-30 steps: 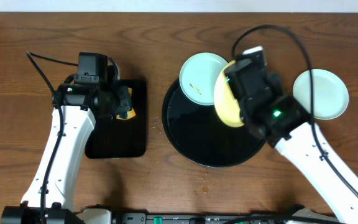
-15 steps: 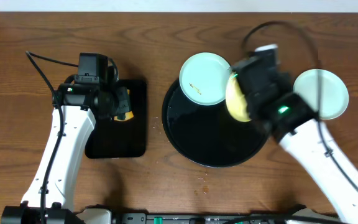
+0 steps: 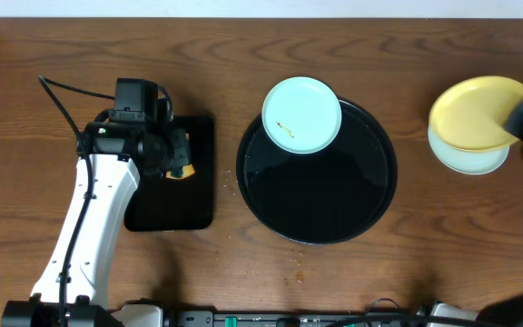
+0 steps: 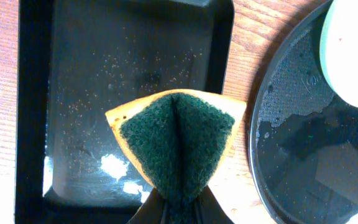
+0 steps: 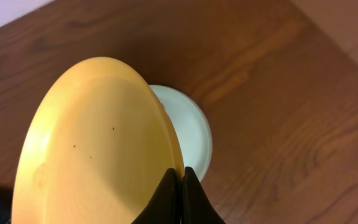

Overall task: Clean dirty plates on tray and stack at the side
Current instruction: 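Place the yellow plate onto the blue plate at right with the right gripper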

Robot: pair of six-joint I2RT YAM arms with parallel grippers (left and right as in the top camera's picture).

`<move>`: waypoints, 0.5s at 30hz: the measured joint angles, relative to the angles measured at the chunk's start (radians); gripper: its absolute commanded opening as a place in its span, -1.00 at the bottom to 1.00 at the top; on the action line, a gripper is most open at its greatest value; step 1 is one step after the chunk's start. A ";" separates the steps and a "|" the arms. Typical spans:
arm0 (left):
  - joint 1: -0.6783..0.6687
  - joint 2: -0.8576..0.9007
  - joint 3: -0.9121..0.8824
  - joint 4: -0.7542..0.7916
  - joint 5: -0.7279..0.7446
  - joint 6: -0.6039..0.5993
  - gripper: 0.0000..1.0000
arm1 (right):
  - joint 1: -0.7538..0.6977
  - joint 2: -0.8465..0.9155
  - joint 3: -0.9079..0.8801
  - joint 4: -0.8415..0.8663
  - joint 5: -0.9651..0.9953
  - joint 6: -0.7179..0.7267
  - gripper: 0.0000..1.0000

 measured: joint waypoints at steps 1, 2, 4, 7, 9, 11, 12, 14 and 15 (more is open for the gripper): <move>0.000 0.000 0.000 0.000 0.000 0.000 -0.85 | -0.028 0.025 0.000 0.006 -0.023 0.003 -0.98; 0.000 0.000 0.000 -0.001 0.000 0.000 -0.85 | -0.053 0.056 0.000 0.013 -0.051 0.004 -0.98; 0.000 0.000 0.000 -0.002 0.000 0.000 -0.85 | -0.080 0.112 0.000 0.026 -0.097 0.007 -0.98; 0.000 0.000 0.000 -0.002 0.000 0.000 -0.84 | -0.089 0.201 0.000 0.053 -0.138 0.008 -0.98; 0.000 0.000 0.000 -0.005 0.000 0.000 -0.85 | -0.088 0.255 0.000 0.076 -0.152 0.006 -0.98; 0.000 0.000 0.000 -0.012 0.000 0.000 -0.84 | -0.089 0.303 0.000 0.109 -0.161 0.003 -0.67; 0.000 0.000 0.000 -0.014 0.000 0.000 -0.85 | -0.089 0.319 0.000 0.119 -0.171 -0.001 -0.60; 0.000 0.000 0.000 -0.017 0.000 0.000 -0.85 | -0.089 0.339 0.000 0.132 -0.184 -0.010 -0.56; 0.000 0.000 0.000 -0.017 0.000 0.000 -0.85 | -0.089 0.342 0.000 0.138 -0.192 -0.011 -0.51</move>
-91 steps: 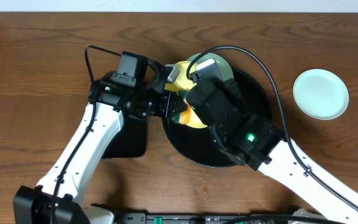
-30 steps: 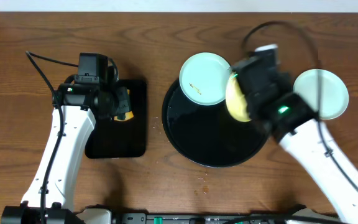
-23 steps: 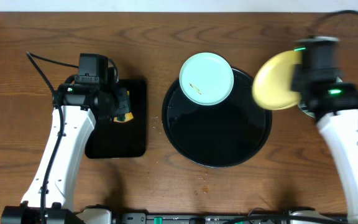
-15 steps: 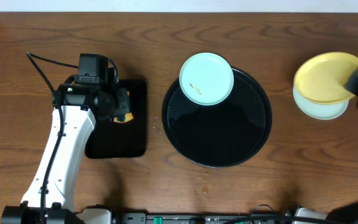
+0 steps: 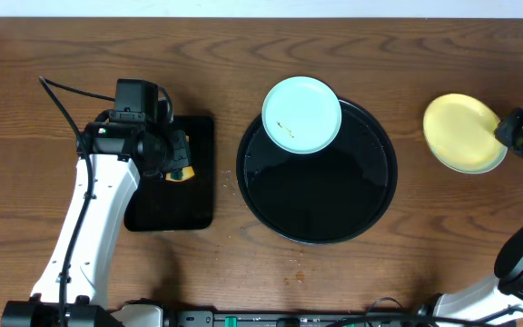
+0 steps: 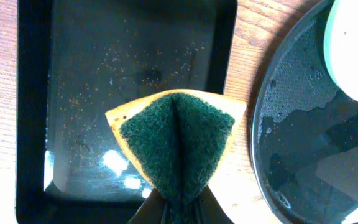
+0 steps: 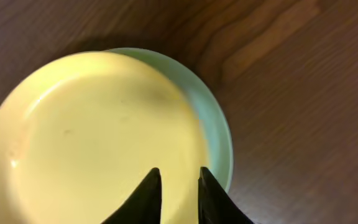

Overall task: Clean dirty plates on tray and stack at the side
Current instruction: 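Place the yellow plate onto the blue plate at right with the right gripper, then grasp the last blue plate and pull it to the round tray's center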

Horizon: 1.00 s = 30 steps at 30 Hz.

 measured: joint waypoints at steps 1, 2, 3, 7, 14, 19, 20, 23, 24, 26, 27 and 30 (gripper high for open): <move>0.000 0.000 0.000 0.000 0.000 0.000 -0.85 | 0.000 0.000 0.000 0.004 -0.006 -0.004 -0.41; 0.000 0.000 0.000 0.000 0.000 0.000 -0.84 | 0.000 0.000 0.000 0.008 -0.010 -0.006 -0.31; 0.000 0.000 0.000 0.000 0.000 0.000 -0.84 | 0.000 0.000 0.000 0.009 -0.015 -0.007 -0.23; 0.000 0.000 0.000 0.000 0.000 0.000 -0.85 | 0.001 -0.001 0.000 0.008 -0.074 -0.024 -0.23; 0.000 0.000 0.000 0.000 0.000 0.000 -0.85 | 0.112 -0.021 0.002 -0.037 -0.236 -0.120 -0.20; 0.000 0.000 0.000 0.000 0.000 0.000 -0.84 | 0.368 -0.023 0.004 -0.034 -0.275 -0.210 -0.07; 0.000 0.000 0.000 -0.001 0.000 0.000 -0.84 | 0.419 -0.023 0.005 -0.017 -0.270 -0.220 -0.07; 0.000 0.000 0.000 -0.002 0.000 0.000 -0.84 | 0.566 -0.023 0.006 0.059 -0.203 -0.241 -0.07; 0.000 0.000 0.000 -0.003 0.000 0.000 -0.84 | 0.603 -0.023 0.007 0.078 -0.176 -0.245 -0.07; 0.000 0.000 0.000 -0.004 0.000 0.000 -0.84 | 0.665 -0.020 0.007 0.137 -0.118 -0.252 -0.06; 0.000 0.000 0.000 -0.004 0.000 0.000 -0.84 | 0.687 -0.018 0.008 0.167 -0.096 -0.255 -0.07; 0.000 0.000 0.000 -0.003 0.000 0.000 -0.84 | 0.745 0.006 0.011 0.243 -0.050 -0.260 -0.08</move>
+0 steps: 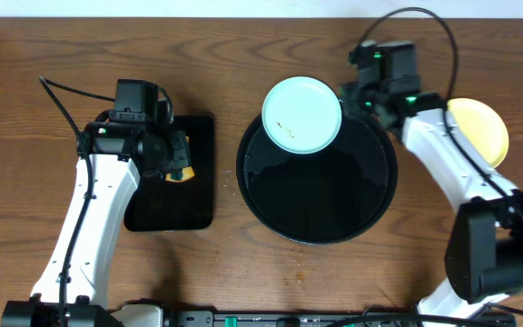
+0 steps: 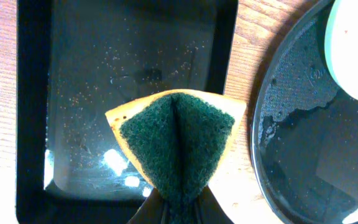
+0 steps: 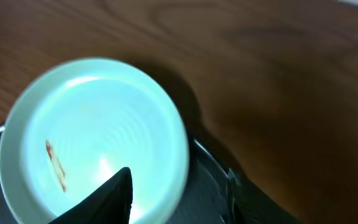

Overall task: Clean dirty plates on tray and stack at the side
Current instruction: 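Grasp the last blue plate and pull it to the round tray's center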

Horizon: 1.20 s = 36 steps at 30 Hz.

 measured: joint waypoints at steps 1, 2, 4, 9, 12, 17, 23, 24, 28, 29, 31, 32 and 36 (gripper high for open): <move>0.000 0.000 0.000 0.000 0.000 0.000 -0.84 | 0.013 0.014 0.001 0.024 0.008 -0.002 -0.10; 0.000 0.000 0.000 0.000 0.000 0.000 -0.84 | 0.024 0.034 0.002 0.047 0.016 -0.003 -0.12; 0.000 0.000 0.000 0.000 0.000 0.000 -0.83 | 0.032 0.074 0.002 0.081 0.026 -0.003 -0.13; 0.000 0.000 0.000 -0.004 0.000 0.000 -0.84 | 0.032 0.190 0.002 0.134 0.049 -0.003 -0.22; 0.000 0.000 0.000 -0.011 0.000 0.000 -0.83 | 0.032 0.235 0.002 0.148 0.053 -0.005 -0.39; 0.000 0.000 0.000 -0.011 0.000 0.000 -0.83 | 0.032 0.249 0.002 0.151 0.058 0.010 -0.60; 0.000 0.000 0.000 -0.011 0.000 0.000 -0.83 | 0.032 0.249 0.002 0.138 0.062 0.022 -0.98; 0.000 0.000 0.000 -0.011 0.000 0.000 -0.83 | 0.032 0.249 0.003 0.135 0.057 0.026 -0.98; 0.000 0.000 0.000 -0.011 0.000 0.000 -0.83 | 0.032 0.241 0.009 0.085 0.051 0.059 -0.98; 0.000 0.000 0.000 -0.011 0.000 0.000 -0.83 | 0.031 0.235 0.010 0.062 0.051 0.073 -0.98; 0.000 0.000 0.000 -0.011 0.000 0.000 -0.83 | 0.027 0.217 0.009 -0.006 0.050 0.108 -0.98; 0.000 0.000 0.000 -0.012 0.000 0.000 -0.83 | 0.025 0.206 0.010 -0.046 0.050 0.129 -0.98; 0.000 0.000 0.000 -0.011 0.000 0.000 -0.83 | 0.021 0.133 0.008 -0.263 0.055 0.237 -0.98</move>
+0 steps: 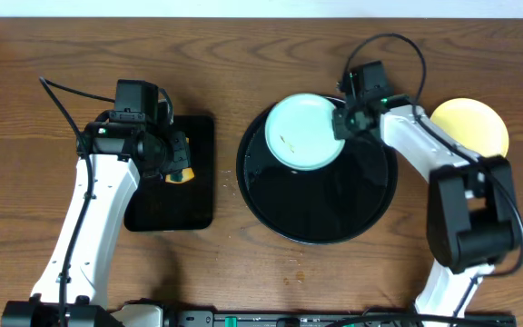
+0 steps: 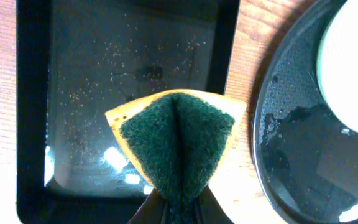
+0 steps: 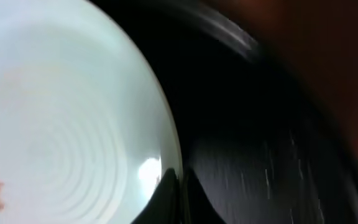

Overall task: Clean dirty plates on tray and stack at the side
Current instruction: 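Grasp the last blue plate and pull it to the round tray's center, then scrub the blue plate with the sponge in the left gripper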

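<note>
A pale blue-green plate (image 1: 303, 133) with a brown smear lies in the back of the round black tray (image 1: 320, 204). My right gripper (image 1: 341, 123) is shut on the plate's right rim; in the right wrist view the fingers (image 3: 180, 183) pinch the plate (image 3: 67, 106) edge over the wet tray (image 3: 260, 155). My left gripper (image 2: 176, 208) is shut on a folded sponge (image 2: 176, 140), green face up with a yellow edge, held over the right side of a rectangular black tray (image 2: 33, 93). A yellow plate (image 1: 470, 127) lies at the right.
The rectangular black tray (image 1: 171, 209) sits left of the round tray, with water drops and specks in it. Crumbs lie on the wood near the table's front edge (image 1: 296, 263). The left arm's cable (image 1: 62, 100) runs along the back left.
My right gripper, open beside the pale plate's back right rim, is now shut on its right rim. The plate lies further inside the round tray. The left gripper and sponge are unmoved.
My right gripper held the yellow plate tilted over a pale plate at the right. Then the yellow plate lay on that plate and the gripper was open. Then the gripper was open by the smeared plate on the tray, and now grips its rim. The left held the sponge throughout.
</note>
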Robot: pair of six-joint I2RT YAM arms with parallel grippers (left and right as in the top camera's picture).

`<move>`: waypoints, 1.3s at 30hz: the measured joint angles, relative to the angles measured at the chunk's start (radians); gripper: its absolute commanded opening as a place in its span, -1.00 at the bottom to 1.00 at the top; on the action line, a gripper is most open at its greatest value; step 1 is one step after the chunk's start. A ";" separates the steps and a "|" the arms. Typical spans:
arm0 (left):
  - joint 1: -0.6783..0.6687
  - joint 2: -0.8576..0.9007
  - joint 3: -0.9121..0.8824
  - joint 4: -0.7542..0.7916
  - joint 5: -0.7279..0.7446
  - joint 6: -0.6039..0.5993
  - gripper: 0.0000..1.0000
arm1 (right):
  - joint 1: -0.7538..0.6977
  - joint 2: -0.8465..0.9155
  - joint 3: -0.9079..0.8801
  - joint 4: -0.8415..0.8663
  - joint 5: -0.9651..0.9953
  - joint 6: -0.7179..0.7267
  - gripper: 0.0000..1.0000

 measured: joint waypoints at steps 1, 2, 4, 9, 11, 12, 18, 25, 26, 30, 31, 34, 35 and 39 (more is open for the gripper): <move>0.000 0.000 0.000 -0.001 0.000 0.000 -0.83 | 0.000 -0.024 0.000 -0.067 0.000 0.032 -0.97; 0.000 0.000 0.000 0.000 0.000 0.000 -0.83 | 0.000 -0.044 0.000 -0.119 0.000 0.061 -0.98; 0.000 0.000 0.000 -0.001 0.000 0.000 -0.83 | 0.001 -0.074 0.000 -0.209 0.001 0.115 -0.98; 0.000 0.000 0.000 0.000 0.000 0.000 -0.83 | 0.003 -0.089 -0.002 -0.363 0.003 0.231 -0.98; 0.000 0.000 0.000 0.000 0.000 0.000 -0.83 | 0.008 -0.089 -0.002 -0.378 0.004 0.254 -0.94; 0.000 0.000 0.000 0.000 0.000 0.000 -0.83 | 0.012 -0.089 -0.002 -0.377 0.003 0.263 -0.89; 0.000 0.000 0.000 0.004 0.000 0.000 -0.83 | 0.019 -0.089 -0.003 -0.329 0.000 0.253 0.12; 0.000 0.000 0.000 0.020 0.000 0.000 -0.84 | 0.005 -0.089 -0.003 -0.262 0.000 0.097 -0.25; 0.000 0.000 0.000 0.020 0.000 0.000 -0.84 | 0.004 -0.089 -0.003 -0.258 0.000 0.077 -0.30; -0.003 0.000 0.000 0.031 0.000 0.000 -0.84 | 0.002 -0.087 -0.003 -0.248 0.000 0.021 -0.32; -0.005 0.000 0.000 0.037 0.000 0.000 -0.84 | 0.002 -0.083 -0.003 -0.242 0.000 0.010 -0.31; -0.019 0.000 0.000 0.060 0.000 0.000 -0.85 | 0.002 -0.061 -0.003 -0.229 0.000 -0.021 -0.59; -0.027 0.000 0.000 0.069 0.000 0.000 -0.85 | 0.002 -0.050 -0.003 -0.229 0.000 -0.032 -0.81; -0.073 0.000 0.000 0.134 0.002 0.000 -0.84 | 0.002 -0.005 -0.004 -0.237 -0.004 -0.043 -0.98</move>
